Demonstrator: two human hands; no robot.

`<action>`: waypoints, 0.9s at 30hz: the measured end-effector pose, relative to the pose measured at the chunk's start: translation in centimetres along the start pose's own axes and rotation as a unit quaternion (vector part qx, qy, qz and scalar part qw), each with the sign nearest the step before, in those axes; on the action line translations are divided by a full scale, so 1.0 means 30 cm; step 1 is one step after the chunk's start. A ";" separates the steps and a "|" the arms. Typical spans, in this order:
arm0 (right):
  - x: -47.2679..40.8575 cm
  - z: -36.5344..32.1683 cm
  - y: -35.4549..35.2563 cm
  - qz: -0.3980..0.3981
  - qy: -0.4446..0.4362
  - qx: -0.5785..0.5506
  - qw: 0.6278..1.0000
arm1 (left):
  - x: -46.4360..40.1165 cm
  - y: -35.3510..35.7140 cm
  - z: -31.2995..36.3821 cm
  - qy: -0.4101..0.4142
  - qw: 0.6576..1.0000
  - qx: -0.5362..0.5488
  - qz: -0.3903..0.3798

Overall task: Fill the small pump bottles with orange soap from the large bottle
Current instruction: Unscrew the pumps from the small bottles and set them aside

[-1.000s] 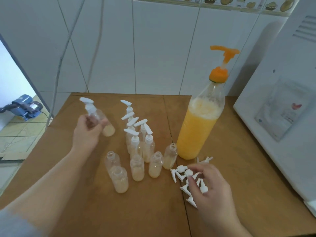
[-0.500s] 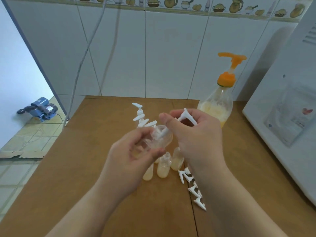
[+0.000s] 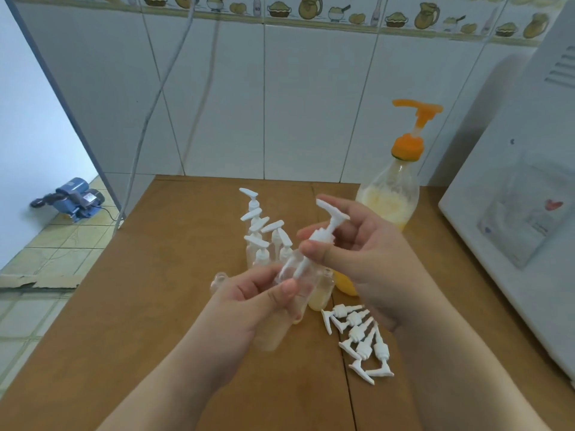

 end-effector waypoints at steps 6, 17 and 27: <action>0.013 0.019 -0.066 0.075 -0.002 -0.036 0.997 | -0.008 -0.014 0.004 -0.007 1.000 -0.020 0.015; 0.017 -0.023 -0.094 0.091 -0.069 0.047 0.992 | -0.032 -0.013 -0.028 0.025 0.933 -0.321 0.159; 0.097 -0.045 -0.296 0.234 -0.120 -0.008 0.965 | -0.046 0.058 -0.130 0.058 0.848 -0.496 0.179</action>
Point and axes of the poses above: each hand's wrist, its own x-axis away from the middle knuckle, its own y-axis out of the palm, z = x × y, the point moved 7 cm from there along -x, towards the middle knuckle, and after that the axes turned 15 degrees about -y, right-handed, at the moved point
